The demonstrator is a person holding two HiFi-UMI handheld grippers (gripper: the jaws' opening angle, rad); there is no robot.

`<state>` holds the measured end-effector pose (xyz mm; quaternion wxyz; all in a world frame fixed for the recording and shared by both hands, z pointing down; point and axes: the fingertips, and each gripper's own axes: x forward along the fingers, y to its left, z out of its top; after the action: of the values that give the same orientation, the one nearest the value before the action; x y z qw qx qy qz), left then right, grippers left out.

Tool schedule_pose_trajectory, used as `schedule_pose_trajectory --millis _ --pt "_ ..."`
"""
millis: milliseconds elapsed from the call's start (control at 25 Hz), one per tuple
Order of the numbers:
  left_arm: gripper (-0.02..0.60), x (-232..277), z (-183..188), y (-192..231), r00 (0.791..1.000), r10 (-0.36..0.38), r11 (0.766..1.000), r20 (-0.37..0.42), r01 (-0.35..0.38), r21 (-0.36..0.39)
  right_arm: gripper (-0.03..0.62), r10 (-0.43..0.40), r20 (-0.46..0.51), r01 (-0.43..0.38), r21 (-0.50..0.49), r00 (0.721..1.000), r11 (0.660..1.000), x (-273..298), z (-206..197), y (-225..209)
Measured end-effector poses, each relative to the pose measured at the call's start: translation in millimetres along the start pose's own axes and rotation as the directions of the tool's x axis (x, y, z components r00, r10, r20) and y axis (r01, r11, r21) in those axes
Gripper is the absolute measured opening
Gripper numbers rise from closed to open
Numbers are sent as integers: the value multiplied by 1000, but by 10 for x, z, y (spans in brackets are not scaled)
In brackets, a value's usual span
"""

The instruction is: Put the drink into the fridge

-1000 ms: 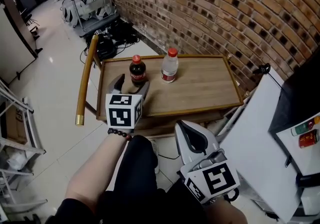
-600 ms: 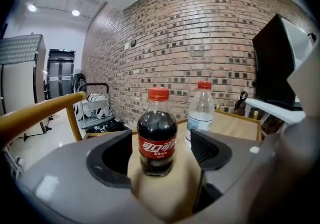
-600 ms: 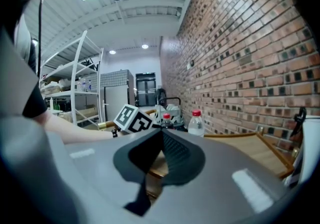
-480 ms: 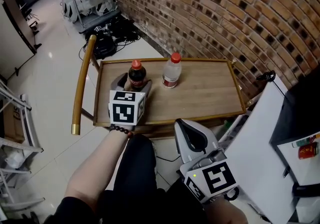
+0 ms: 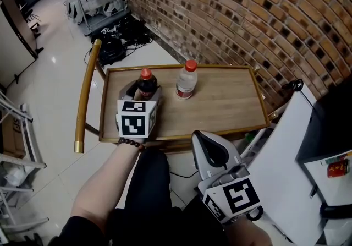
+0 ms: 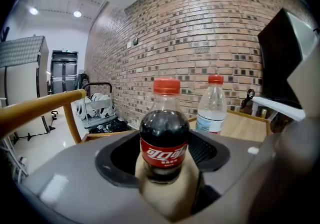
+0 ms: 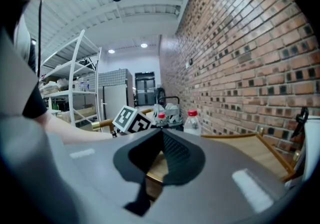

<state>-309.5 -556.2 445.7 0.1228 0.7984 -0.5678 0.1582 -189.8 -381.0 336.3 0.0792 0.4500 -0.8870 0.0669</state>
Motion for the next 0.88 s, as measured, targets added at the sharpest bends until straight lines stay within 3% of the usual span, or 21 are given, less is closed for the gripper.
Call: schedule_pose_trajectory --millis 480,880 --pt "308 -453 225 -244 997 -44 999 68 45 -16 0 -26 35 27 -26 999 999 -387 151 159" --pt "308 -1202 545 -1152 970 -192 981 152 188 40 0 -107 89 110 -36 990 993 -1256 180 359"
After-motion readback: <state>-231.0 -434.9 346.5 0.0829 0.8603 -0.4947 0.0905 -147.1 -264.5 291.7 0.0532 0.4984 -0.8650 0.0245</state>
